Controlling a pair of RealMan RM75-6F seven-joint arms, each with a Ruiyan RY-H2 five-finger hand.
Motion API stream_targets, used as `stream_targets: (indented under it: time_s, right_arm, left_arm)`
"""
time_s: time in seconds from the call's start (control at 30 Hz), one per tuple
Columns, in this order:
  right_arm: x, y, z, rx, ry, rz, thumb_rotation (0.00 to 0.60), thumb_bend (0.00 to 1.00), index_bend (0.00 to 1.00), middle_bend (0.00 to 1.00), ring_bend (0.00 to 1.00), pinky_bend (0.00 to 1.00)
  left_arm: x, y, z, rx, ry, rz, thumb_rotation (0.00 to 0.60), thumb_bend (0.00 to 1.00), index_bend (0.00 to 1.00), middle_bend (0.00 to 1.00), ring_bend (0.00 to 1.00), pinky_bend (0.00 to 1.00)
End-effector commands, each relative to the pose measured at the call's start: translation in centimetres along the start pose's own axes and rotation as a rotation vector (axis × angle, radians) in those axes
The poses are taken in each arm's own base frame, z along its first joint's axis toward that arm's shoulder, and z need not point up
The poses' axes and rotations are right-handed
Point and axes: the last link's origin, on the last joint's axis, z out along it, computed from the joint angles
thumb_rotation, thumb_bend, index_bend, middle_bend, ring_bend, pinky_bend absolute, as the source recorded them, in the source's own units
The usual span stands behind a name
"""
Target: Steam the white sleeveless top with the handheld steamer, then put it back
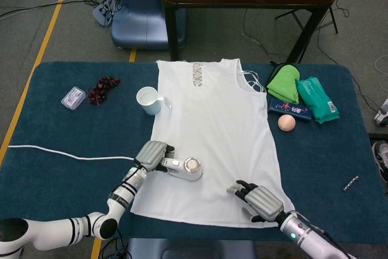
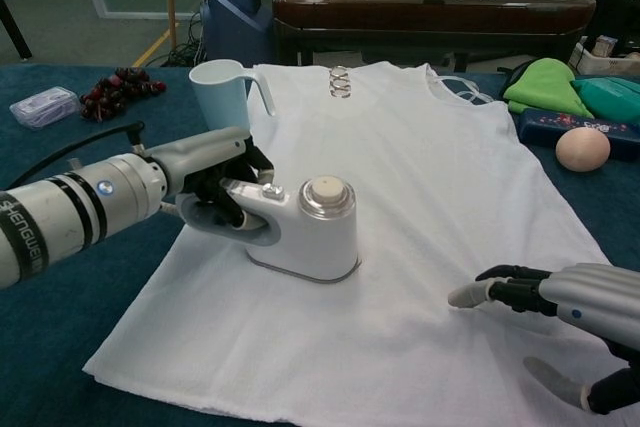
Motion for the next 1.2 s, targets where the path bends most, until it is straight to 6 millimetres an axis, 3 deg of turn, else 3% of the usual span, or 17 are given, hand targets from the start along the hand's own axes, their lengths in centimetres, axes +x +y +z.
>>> stream_targets:
  time_s: [0.03, 0.13, 0.37, 0.63, 0.93, 1.07, 1.2]
  right_arm:
    - [0.4, 0.0, 0.1, 0.005, 0.02, 0.007, 0.6, 0.58, 0.12, 0.16, 0.07, 0.24]
    - [0.9, -0.1, 0.2, 0.016, 0.054, 0.017, 0.6, 0.55, 0.12, 0.17, 0.07, 0.24]
    - [2.0, -0.2, 0.4, 0.026, 0.107, 0.024, 0.6, 0.32, 0.12, 0.16, 0.07, 0.24]
    - [5.5, 0.0, -0.1, 0.015, 0.249, 0.048, 0.6, 0.12, 0.12, 0.17, 0.07, 0.23]
    - [10.7, 1.3, -2.4, -0.045, 0.436, -0.007, 0.6, 0.08, 0.12, 0.17, 0.07, 0.22]
    - [12.6, 1.9, -3.3, -0.073, 0.496, -0.029, 0.6, 0.08, 0.12, 0.16, 0.07, 0.22]
    - [13.7, 2.2, -4.0, -0.096, 0.533, -0.038, 0.6, 0.08, 0.12, 0.17, 0.07, 0.22]
  left_arm:
    - [1.1, -0.7, 0.1, 0.018, 0.028, -0.003, 0.6, 0.24, 0.75, 0.85, 0.72, 0.76]
    - [2.8, -1.8, -0.2, 0.043, 0.07, -0.018, 0.6, 0.24, 0.75, 0.85, 0.72, 0.76]
    - [7.1, -5.1, -2.3, 0.111, 0.15, -0.063, 0.6, 0.24, 0.75, 0.85, 0.72, 0.76]
    - [10.6, -9.7, -5.9, 0.214, 0.236, -0.098, 0.6, 0.24, 0.75, 0.85, 0.72, 0.76]
    - [10.7, -14.4, -9.9, 0.306, 0.26, -0.092, 0.6, 0.24, 0.75, 0.85, 0.72, 0.76]
    - [10.0, -15.5, -10.0, 0.322, 0.255, -0.104, 0.6, 0.24, 0.75, 0.85, 0.72, 0.76]
    - [8.9, -16.0, -8.8, 0.317, 0.237, -0.084, 0.6, 0.24, 0.75, 0.85, 0.72, 0.76]
